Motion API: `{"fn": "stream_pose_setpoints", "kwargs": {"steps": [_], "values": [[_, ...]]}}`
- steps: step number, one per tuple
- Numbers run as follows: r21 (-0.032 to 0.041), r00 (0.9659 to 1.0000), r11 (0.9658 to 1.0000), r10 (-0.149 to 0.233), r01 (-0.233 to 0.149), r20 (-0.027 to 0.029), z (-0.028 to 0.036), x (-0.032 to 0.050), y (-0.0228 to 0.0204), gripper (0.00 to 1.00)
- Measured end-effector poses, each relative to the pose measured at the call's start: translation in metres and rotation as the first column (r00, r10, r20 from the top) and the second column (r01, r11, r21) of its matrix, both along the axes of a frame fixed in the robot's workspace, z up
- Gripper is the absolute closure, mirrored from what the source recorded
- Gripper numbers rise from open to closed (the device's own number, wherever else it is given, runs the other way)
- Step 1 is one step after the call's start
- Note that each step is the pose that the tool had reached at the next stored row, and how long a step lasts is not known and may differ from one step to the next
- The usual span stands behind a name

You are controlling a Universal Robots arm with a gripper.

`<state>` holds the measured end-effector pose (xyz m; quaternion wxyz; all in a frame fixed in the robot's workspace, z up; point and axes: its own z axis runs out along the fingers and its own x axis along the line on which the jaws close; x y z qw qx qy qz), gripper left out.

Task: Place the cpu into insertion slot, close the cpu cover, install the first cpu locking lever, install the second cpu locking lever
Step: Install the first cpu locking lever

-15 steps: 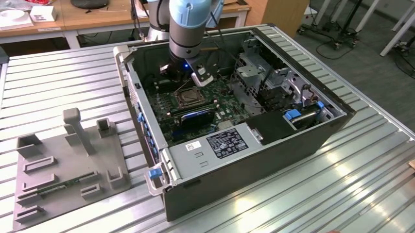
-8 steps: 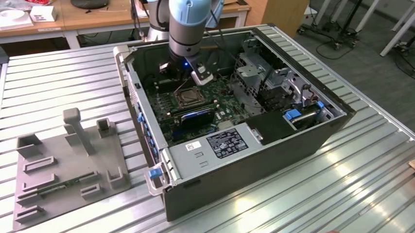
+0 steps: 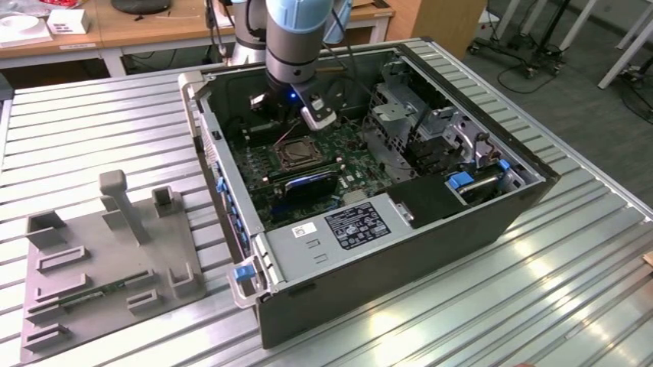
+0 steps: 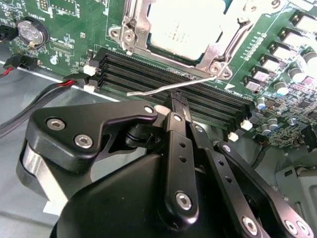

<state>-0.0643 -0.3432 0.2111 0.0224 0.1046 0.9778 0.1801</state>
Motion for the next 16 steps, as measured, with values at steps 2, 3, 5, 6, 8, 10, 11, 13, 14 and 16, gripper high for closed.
{"fn": "stream_pose_setpoints", "kwargs": {"steps": [2,3,5,6,8,10,11,13,14,16], "values": [[0.0001,1.0000,1.0000,0.000,0.000,0.0001,0.0001,0.0002,-0.0005,0.90],[-0.0001,1.0000,1.0000,0.000,0.000,0.0000,0.0003,0.0002,-0.0009,0.90],[-0.0001,1.0000,1.0000,0.000,0.000,0.0000,0.0004,0.0006,-0.0017,0.90],[0.0000,1.0000,1.0000,0.000,0.000,0.0000,0.0005,0.0009,-0.0022,0.90],[-0.0001,1.0000,1.0000,0.000,0.000,0.0000,0.0008,0.0013,-0.0034,0.90],[-0.0003,1.0000,1.0000,0.000,0.000,-0.0001,0.0012,0.0017,-0.0041,0.90],[-0.0002,1.0000,1.0000,0.000,0.000,-0.0001,0.0015,0.0018,-0.0043,0.90],[0.0000,1.0000,1.0000,0.000,0.000,0.0001,0.0014,0.0019,-0.0043,0.90],[0.0000,1.0000,1.0000,0.000,0.000,0.0001,0.0014,0.0019,-0.0044,0.90],[-0.0001,1.0000,1.0000,0.000,0.000,0.0000,0.0013,0.0022,-0.0045,0.90]]}}
